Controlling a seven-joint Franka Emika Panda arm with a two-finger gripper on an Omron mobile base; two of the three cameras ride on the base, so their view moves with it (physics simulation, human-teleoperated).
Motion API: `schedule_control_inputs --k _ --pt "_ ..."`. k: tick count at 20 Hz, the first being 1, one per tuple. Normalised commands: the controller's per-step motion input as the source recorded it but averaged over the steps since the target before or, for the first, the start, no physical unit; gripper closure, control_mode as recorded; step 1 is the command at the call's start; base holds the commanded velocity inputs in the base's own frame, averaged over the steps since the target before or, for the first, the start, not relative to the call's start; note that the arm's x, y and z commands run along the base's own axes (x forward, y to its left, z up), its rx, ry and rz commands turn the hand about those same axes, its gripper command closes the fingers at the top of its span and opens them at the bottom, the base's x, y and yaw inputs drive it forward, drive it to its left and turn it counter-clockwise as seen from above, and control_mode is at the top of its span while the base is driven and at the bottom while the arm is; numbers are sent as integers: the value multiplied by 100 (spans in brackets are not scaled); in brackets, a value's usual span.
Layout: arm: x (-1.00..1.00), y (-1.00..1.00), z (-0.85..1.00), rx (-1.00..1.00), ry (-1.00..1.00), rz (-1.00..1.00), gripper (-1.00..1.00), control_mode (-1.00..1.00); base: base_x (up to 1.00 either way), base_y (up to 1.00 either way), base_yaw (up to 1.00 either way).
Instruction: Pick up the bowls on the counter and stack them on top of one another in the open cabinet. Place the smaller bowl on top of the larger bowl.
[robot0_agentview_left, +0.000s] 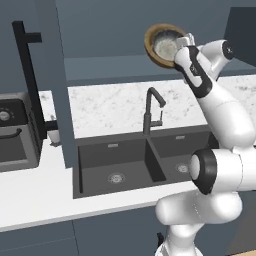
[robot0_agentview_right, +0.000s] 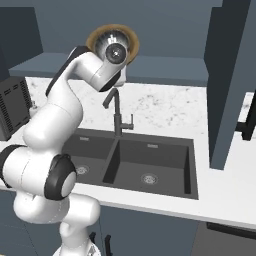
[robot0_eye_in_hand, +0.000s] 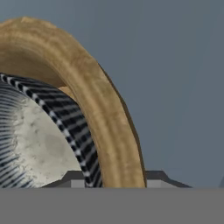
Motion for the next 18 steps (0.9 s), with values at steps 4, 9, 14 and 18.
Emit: schedule_control_inputs --k 4,9,14,18 --pt "65 0 -15 0 0 0 -100 -100 0 0 0" --pt "52 0 -2 0 0 0 -100 -100 0 0 0" --pt "33 0 0 0 -15 0 -100 -100 0 0 0" --pt "8 0 4 0 -21 0 -100 -100 0 0 0"
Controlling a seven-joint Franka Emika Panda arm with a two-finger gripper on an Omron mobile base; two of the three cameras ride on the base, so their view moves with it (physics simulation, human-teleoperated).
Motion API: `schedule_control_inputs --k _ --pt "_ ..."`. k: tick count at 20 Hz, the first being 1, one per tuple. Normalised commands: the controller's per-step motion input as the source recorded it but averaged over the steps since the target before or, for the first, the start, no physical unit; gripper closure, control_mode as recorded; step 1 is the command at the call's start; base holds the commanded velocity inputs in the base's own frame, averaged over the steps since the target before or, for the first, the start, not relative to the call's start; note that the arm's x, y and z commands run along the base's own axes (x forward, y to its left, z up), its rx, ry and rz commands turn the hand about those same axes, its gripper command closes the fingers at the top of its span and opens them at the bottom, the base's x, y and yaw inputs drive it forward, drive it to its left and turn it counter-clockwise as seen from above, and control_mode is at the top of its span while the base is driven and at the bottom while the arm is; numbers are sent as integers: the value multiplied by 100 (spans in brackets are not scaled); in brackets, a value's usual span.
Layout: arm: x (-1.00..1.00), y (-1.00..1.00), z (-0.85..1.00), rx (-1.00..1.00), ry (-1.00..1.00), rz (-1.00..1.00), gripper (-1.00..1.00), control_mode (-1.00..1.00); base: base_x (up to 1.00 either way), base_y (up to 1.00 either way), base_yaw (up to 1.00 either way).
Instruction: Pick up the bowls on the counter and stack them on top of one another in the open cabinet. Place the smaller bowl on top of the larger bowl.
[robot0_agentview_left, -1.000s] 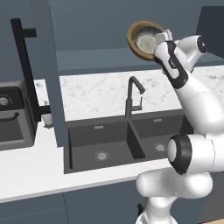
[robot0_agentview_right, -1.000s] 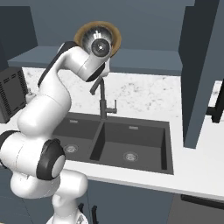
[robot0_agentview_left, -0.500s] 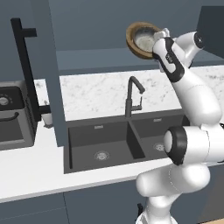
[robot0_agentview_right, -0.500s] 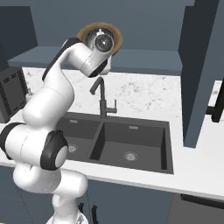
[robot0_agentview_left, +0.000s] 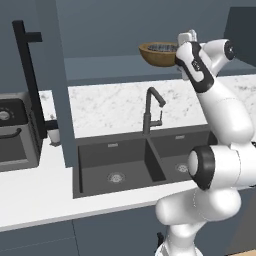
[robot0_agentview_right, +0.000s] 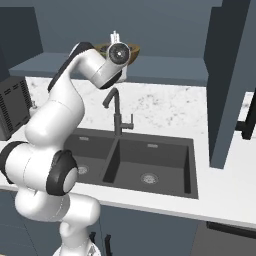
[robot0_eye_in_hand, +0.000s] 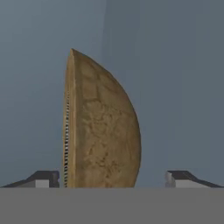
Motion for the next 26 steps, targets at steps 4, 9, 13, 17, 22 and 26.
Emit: schedule_control_inputs --k 4,9,13,17,22,26 --pt "-18 0 7 0 0 0 -100 -100 0 0 0" --pt "-51 0 9 2 1 0 -100 -100 0 0 0" --pt "-69 0 2 3 5 0 -100 -100 0 0 0" --pt "-66 0 -16 4 7 0 -100 -100 0 0 0" --pt "-57 0 -48 0 16 0 -100 -100 0 0 0" --pt "-68 11 -86 -2 12 0 -100 -100 0 0 0"
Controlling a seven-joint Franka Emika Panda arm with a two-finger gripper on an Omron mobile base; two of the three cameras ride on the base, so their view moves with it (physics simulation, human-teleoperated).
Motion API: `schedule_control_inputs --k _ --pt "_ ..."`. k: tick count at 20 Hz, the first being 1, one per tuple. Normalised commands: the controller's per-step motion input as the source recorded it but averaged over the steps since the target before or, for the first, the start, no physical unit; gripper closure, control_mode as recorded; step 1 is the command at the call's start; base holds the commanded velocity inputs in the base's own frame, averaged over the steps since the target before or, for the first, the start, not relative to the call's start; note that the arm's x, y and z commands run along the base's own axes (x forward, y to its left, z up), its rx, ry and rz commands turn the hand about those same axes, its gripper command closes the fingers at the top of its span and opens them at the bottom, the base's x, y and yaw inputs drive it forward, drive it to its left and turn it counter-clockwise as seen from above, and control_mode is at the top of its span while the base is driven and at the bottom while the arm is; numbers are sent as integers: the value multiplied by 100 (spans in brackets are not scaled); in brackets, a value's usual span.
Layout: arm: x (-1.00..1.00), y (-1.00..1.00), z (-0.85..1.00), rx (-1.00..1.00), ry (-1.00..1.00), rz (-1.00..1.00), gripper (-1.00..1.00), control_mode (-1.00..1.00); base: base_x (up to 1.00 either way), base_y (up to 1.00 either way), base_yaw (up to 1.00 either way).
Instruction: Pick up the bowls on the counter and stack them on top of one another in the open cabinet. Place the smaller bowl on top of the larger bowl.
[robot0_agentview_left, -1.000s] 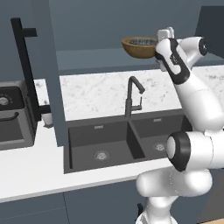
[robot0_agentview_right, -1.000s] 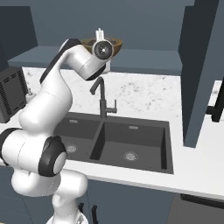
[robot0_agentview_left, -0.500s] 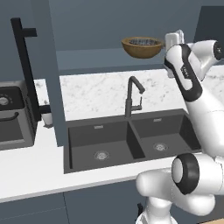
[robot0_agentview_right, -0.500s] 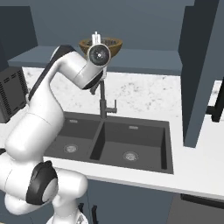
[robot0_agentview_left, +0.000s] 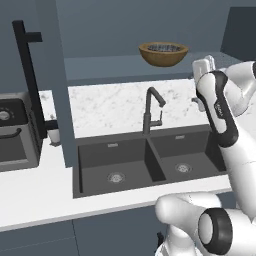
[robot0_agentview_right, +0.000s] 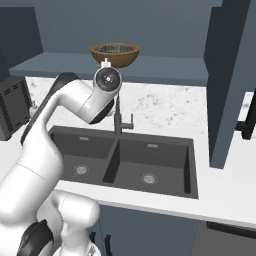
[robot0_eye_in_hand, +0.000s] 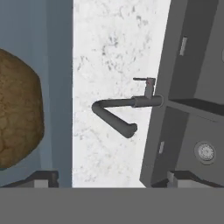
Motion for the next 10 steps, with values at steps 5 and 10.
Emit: schedule_control_inputs --k 5,10 --pt "-78 12 -100 -5 14 0 -100 -100 0 0 0" --pt "-67 5 -100 -9 15 1 -100 -100 0 0 0"
